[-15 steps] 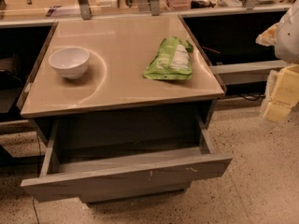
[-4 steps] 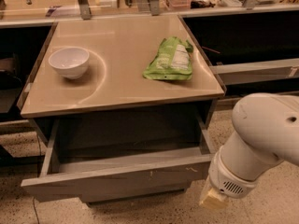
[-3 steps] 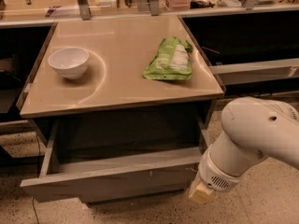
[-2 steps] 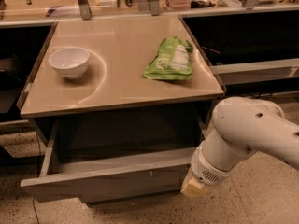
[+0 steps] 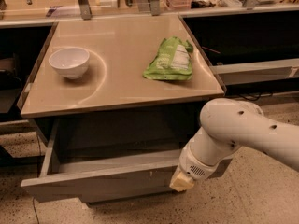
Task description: Close top drawer
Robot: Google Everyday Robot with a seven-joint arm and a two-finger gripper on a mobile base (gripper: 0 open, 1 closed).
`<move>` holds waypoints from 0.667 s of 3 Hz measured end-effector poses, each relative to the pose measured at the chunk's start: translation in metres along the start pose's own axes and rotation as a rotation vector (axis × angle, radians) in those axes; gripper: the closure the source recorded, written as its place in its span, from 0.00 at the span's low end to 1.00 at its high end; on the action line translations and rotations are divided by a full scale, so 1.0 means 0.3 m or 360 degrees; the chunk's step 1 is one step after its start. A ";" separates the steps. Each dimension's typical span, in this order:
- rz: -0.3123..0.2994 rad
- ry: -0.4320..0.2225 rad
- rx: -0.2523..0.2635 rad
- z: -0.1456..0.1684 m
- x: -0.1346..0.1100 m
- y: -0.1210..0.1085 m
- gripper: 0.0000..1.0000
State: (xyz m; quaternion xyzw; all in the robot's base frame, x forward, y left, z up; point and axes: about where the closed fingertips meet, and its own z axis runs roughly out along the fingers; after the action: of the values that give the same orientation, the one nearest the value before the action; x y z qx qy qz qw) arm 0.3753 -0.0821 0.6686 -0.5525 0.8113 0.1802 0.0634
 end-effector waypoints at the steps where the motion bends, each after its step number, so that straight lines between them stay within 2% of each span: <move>1: -0.0002 -0.0008 -0.0025 0.037 -0.011 -0.008 1.00; 2: -0.0002 -0.0008 -0.0026 0.038 -0.011 -0.008 0.82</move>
Offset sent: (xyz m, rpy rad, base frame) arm 0.0020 0.0051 -0.0083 0.0092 0.0100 0.0039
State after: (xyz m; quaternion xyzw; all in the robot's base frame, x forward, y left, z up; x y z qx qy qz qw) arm 0.3777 -0.0760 0.6586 -0.5530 0.8094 0.1881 0.0611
